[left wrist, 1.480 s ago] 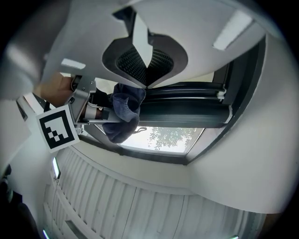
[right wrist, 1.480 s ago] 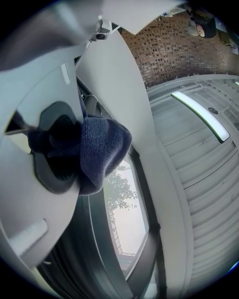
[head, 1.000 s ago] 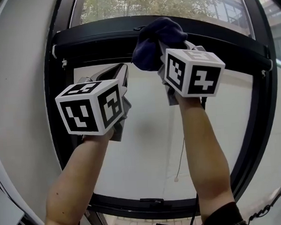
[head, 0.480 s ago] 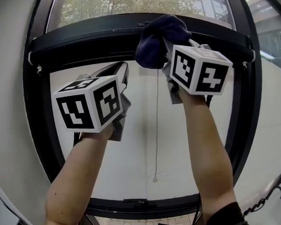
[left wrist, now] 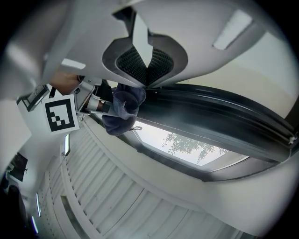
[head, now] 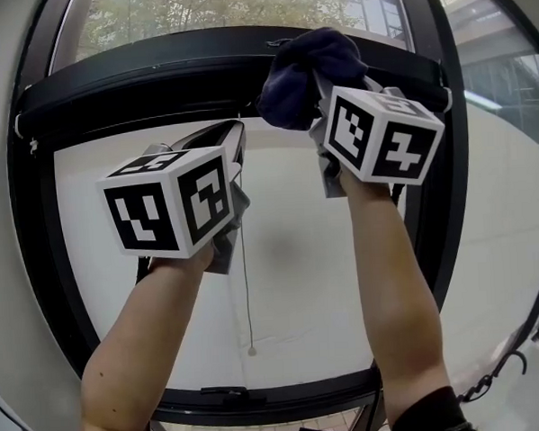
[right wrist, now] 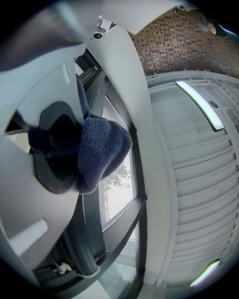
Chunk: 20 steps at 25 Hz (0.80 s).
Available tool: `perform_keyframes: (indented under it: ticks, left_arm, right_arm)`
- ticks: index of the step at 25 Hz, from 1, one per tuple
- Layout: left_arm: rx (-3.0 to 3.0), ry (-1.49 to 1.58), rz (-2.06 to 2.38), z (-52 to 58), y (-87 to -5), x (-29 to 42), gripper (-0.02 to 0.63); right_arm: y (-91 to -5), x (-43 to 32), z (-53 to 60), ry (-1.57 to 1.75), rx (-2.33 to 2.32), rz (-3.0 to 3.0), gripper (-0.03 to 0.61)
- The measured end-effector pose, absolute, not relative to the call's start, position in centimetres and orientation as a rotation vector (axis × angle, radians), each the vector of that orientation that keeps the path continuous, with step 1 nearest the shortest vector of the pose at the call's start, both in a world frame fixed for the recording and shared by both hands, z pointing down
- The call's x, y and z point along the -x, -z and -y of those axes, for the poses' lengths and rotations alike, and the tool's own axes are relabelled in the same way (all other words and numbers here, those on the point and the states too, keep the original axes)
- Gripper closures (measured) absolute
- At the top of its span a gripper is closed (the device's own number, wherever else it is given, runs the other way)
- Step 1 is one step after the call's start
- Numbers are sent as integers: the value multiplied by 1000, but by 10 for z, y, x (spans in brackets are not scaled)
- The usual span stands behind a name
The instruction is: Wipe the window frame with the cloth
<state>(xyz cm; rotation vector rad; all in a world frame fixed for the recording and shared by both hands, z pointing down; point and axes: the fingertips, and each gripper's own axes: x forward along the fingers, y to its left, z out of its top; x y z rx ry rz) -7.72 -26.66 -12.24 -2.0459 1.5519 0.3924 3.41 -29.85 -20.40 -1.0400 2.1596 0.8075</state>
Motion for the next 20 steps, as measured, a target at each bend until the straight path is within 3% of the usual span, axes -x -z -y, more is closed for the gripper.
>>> perform_keyframes:
  ticks: [15,20]
  left_arm:
    - [2059,-399,-1534,319,120,-35,620]
    - [2064,-405,-1553,335,118,-42,620]
  right_arm:
    - [200,-150,337,-828,1062,-2158,522]
    - [200,-157,344,-850,1060,-2165,522]
